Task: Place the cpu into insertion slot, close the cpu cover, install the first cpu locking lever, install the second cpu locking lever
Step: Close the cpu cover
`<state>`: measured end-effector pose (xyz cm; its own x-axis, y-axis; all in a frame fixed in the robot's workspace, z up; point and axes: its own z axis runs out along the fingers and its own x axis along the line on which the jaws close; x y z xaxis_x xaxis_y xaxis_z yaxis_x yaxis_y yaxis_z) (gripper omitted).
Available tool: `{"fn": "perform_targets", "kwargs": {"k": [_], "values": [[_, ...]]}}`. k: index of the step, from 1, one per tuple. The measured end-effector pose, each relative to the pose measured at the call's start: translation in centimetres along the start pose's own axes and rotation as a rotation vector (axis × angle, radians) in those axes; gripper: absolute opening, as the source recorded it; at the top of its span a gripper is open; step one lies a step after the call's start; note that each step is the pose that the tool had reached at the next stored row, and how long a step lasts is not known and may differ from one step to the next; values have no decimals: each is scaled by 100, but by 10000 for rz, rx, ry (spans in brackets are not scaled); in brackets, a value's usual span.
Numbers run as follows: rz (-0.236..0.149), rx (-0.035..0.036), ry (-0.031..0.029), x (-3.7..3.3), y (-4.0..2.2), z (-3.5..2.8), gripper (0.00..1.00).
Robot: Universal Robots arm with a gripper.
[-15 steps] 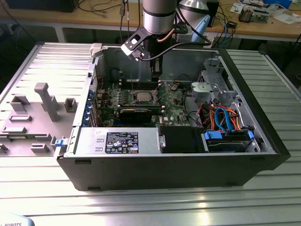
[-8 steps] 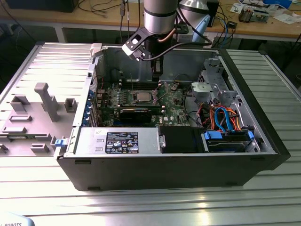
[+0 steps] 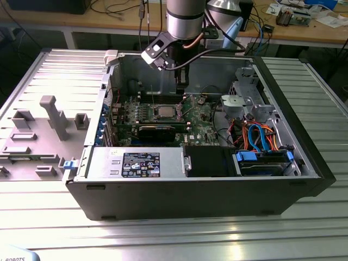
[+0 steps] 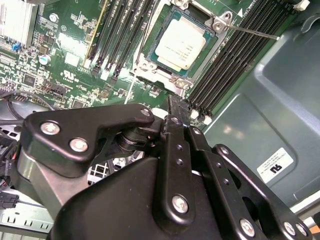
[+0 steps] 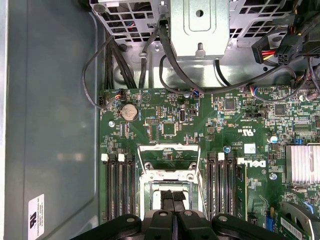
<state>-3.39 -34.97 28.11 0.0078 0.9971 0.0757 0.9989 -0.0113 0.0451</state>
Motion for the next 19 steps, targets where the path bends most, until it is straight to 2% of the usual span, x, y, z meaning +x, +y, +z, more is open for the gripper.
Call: {"fn": "perform_targets", "kwargs": {"k": [9,19], "values": [[1,0,0,0,75,4,11],[0,0,-4,1,88,4,11]]}}
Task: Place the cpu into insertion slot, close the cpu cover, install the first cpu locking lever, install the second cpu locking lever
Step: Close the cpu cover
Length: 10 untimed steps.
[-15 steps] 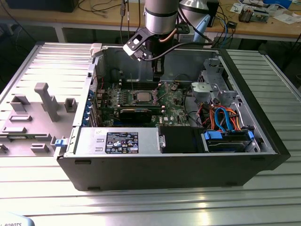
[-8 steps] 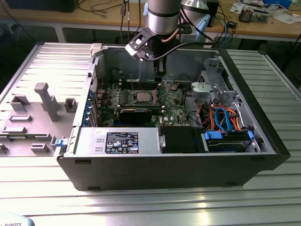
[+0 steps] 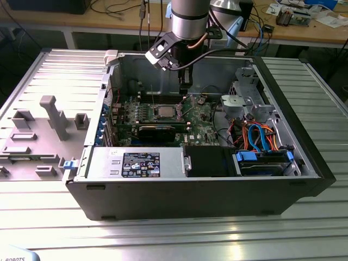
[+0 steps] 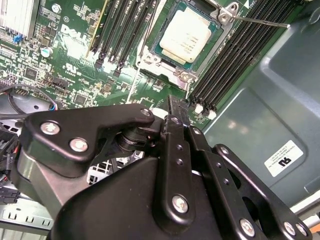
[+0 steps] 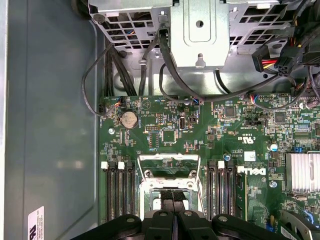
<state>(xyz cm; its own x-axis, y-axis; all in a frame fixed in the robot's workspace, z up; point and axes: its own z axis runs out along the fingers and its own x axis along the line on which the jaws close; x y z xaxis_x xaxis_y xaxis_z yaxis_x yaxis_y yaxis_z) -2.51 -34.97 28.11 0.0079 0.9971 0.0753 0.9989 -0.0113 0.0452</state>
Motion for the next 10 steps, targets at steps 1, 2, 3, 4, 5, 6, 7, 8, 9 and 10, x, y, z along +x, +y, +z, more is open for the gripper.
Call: {"fn": "perform_targets", "kwargs": {"k": [1,2,3,4,5,6,7,8,9,10], "values": [[-1,0,0,0,3,0,11],[-1,0,0,0,5,0,11],[0,1,0,0,13,1,11],[0,1,0,0,17,1,11],[1,1,0,0,21,1,11],[1,1,0,0,24,1,11],[2,1,0,0,25,1,11],[1,1,0,0,28,1,11],[0,1,0,0,30,1,11],[1,1,0,0,35,2,11]]}}
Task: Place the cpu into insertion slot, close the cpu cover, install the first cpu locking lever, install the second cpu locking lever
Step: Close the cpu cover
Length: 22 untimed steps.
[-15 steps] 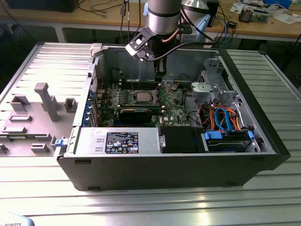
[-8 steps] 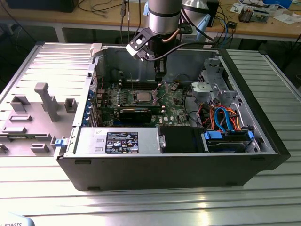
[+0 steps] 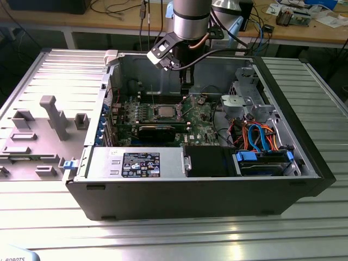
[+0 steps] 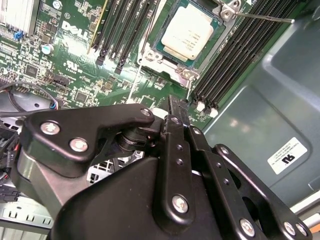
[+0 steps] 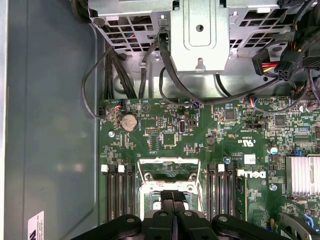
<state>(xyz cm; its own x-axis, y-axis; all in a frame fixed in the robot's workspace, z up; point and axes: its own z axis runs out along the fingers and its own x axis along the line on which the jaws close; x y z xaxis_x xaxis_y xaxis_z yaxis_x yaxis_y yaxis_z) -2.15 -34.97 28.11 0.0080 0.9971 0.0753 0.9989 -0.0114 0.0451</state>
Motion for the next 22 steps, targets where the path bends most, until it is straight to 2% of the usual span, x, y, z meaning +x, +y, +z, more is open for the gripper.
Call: {"fn": "perform_targets", "kwargs": {"k": [22], "values": [[0,0,0,0,51,2,11]]}}
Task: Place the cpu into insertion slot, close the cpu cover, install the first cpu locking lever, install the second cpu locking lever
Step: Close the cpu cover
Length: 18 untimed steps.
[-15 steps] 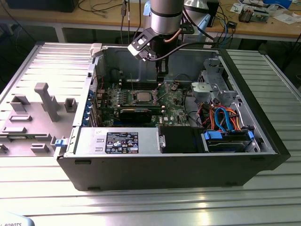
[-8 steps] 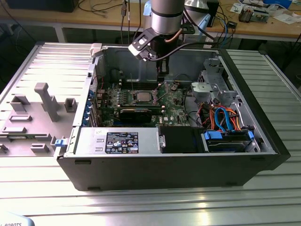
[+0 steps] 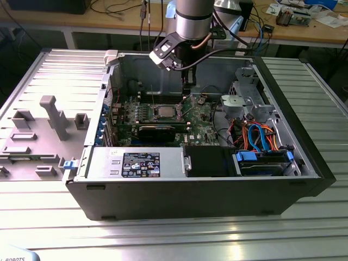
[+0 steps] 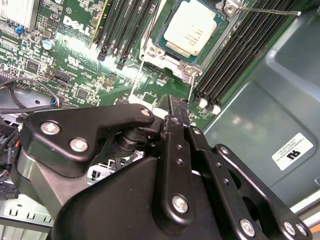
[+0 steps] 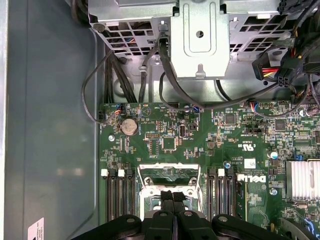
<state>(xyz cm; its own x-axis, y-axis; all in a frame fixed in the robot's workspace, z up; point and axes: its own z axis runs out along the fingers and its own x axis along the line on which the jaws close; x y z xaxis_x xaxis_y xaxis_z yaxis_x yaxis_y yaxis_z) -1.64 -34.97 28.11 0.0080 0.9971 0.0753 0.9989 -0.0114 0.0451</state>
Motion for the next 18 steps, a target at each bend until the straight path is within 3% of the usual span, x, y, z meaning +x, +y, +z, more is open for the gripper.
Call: {"fn": "perform_targets", "kwargs": {"k": [2,18], "values": [[-1,0,-2,1,91,4,11],[0,0,-2,1,115,6,11]]}}
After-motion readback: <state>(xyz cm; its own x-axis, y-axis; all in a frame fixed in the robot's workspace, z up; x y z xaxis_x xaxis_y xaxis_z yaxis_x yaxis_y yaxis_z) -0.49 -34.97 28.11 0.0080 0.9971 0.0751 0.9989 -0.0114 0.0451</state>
